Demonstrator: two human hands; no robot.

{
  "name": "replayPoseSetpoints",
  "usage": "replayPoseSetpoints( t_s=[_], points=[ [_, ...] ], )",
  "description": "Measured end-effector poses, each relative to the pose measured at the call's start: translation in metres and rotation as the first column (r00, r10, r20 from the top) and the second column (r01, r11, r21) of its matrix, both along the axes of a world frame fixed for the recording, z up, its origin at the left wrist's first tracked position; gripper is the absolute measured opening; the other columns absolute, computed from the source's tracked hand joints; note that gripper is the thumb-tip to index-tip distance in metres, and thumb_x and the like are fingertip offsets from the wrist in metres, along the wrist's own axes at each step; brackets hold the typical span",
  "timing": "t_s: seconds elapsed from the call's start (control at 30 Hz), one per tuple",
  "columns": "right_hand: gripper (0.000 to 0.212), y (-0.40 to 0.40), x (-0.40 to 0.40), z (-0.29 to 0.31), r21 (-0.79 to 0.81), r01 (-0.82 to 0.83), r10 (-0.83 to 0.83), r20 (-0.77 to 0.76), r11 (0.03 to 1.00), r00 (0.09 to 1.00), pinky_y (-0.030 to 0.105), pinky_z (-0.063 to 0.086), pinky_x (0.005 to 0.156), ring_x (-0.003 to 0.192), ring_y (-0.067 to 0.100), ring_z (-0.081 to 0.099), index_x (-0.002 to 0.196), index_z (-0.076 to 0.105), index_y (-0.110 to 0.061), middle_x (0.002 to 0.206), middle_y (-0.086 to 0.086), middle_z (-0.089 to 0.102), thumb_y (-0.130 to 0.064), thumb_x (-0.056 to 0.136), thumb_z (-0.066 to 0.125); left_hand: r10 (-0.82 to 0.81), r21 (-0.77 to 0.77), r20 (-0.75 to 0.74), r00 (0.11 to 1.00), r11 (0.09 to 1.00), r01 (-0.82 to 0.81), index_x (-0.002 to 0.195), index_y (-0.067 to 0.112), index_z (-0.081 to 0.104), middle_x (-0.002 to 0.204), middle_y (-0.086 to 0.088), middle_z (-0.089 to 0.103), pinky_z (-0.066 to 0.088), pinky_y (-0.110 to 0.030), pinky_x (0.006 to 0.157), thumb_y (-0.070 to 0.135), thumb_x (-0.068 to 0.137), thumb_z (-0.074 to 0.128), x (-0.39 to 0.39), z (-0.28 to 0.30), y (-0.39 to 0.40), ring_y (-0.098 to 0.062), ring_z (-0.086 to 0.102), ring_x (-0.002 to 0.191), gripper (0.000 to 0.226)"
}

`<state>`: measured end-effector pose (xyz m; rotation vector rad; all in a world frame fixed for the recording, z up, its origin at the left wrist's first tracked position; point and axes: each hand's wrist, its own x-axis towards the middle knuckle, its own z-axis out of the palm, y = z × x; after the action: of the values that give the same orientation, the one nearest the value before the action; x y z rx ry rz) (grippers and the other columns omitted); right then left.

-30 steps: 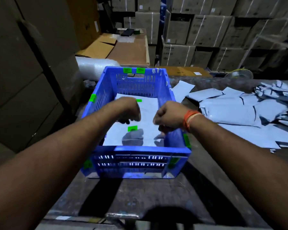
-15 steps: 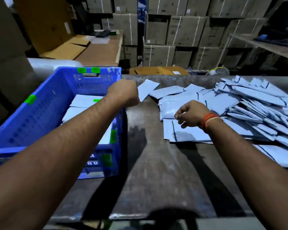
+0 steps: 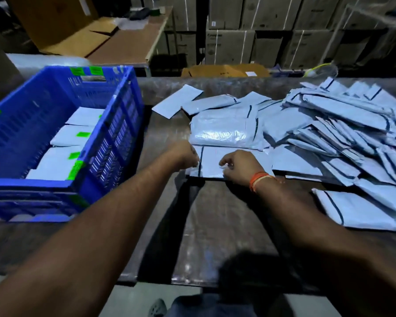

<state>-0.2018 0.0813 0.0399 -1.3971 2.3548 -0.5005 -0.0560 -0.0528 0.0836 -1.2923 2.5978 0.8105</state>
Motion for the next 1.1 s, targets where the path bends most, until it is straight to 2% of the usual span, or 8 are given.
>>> replayPoseSetpoints(
  t_s=[0.17,0.3,0.5,0.7,0.8,0.9,1.0,1.1],
  points=[
    [0.033,-0.007,0.002,-0.01,-0.043,-0.065,0.062,-0.075,0.997,0.995,0.036,0.052,0.095,0.108,0.03,0.061,0.11,0.075,-0.027,0.113,0.008,0.066,-0.019,0.08,0.067,0.205,0.292,-0.166,0.965,0.944,-0.151,0.101,-0.009,0.072,0.041,0.013,0.056,0.032,-0.01,0.036,-0.006,0.09,0.065,0.001,-0.019,0.012,0.002,0.047,0.037,0.014],
    [0.04,-0.009,0.009,-0.018,0.086,-0.122,0.139,-0.234,0.989,0.962,0.044,0.05,0.091,0.113,0.034,0.047,0.116,0.061,-0.027,0.117,0.008,0.052,-0.033,0.078,0.072,0.389,0.552,-0.207,0.897,0.804,-0.221,0.091,0.005,0.069,0.078,-0.009,0.065,0.047,-0.02,0.054,-0.004,0.092,0.064,0.002,-0.03,0.022,-0.013,0.055,0.06,0.01],
    [0.034,-0.003,0.016,-0.02,-0.198,0.012,-0.054,-0.207,0.98,0.977,0.034,0.047,0.082,0.107,0.031,0.055,0.114,0.067,-0.022,0.109,0.006,0.063,-0.027,0.081,0.068,0.573,0.708,-0.486,0.66,0.701,-0.088,0.099,0.007,0.073,0.066,0.004,0.067,0.044,-0.017,0.055,0.001,0.093,0.063,-0.002,-0.012,0.027,-0.006,0.058,0.061,0.013],
    [0.006,0.001,0.039,0.031,-0.688,0.394,-0.342,0.22,0.609,0.914,0.017,0.043,0.063,0.066,0.007,0.055,0.087,0.067,-0.021,0.073,-0.012,0.062,-0.017,0.084,0.067,0.605,0.686,-0.649,0.46,0.727,0.012,0.099,0.023,0.071,0.093,0.013,0.069,0.039,-0.027,0.078,0.018,0.093,0.067,0.009,0.007,0.018,-0.004,0.058,0.094,0.009],
    [0.011,0.002,0.049,0.05,-0.682,0.605,-0.292,0.53,0.411,0.796,0.029,0.055,0.072,0.072,0.013,0.066,0.088,0.066,-0.018,0.082,-0.003,0.072,-0.021,0.08,0.072,0.584,0.66,-0.666,0.463,0.751,0.002,0.094,0.014,0.07,0.088,0.005,0.068,0.044,-0.017,0.063,0.006,0.091,0.068,0.022,0.005,0.024,0.001,0.06,0.075,0.009],
    [0.028,0.01,0.062,0.049,-0.499,0.837,-0.019,0.856,0.224,0.516,0.052,0.059,0.08,0.095,0.027,0.072,0.106,0.069,-0.014,0.105,0.006,0.075,-0.008,0.079,0.075,0.703,0.783,-0.601,0.38,0.613,0.106,0.087,0.01,0.068,0.08,-0.004,0.07,0.054,-0.017,0.061,-0.004,0.09,0.065,0.038,-0.004,0.029,-0.01,0.065,0.073,0.014],
    [0.042,0.025,0.085,0.029,-0.246,0.943,0.06,0.969,0.223,0.239,0.05,0.06,0.066,0.089,0.027,0.072,0.123,0.062,-0.009,0.108,0.009,0.072,0.006,0.085,0.069,0.735,0.824,-0.566,0.373,0.502,0.262,0.098,0.01,0.066,0.091,-0.008,0.074,0.059,-0.028,0.071,-0.005,0.091,0.064,0.057,-0.019,0.036,-0.019,0.069,0.08,0.016],
    [0.044,0.051,0.102,-0.007,-0.113,0.968,-0.017,0.993,0.222,0.12,0.041,0.06,0.06,0.089,0.023,0.071,0.122,0.063,-0.012,0.109,0.006,0.073,0.007,0.084,0.07,0.677,0.823,-0.561,0.476,0.515,0.239,0.104,0.01,0.066,0.094,-0.014,0.073,0.061,-0.038,0.065,-0.01,0.09,0.063,0.073,-0.045,0.049,-0.027,0.072,0.076,0.025]
  ],
)
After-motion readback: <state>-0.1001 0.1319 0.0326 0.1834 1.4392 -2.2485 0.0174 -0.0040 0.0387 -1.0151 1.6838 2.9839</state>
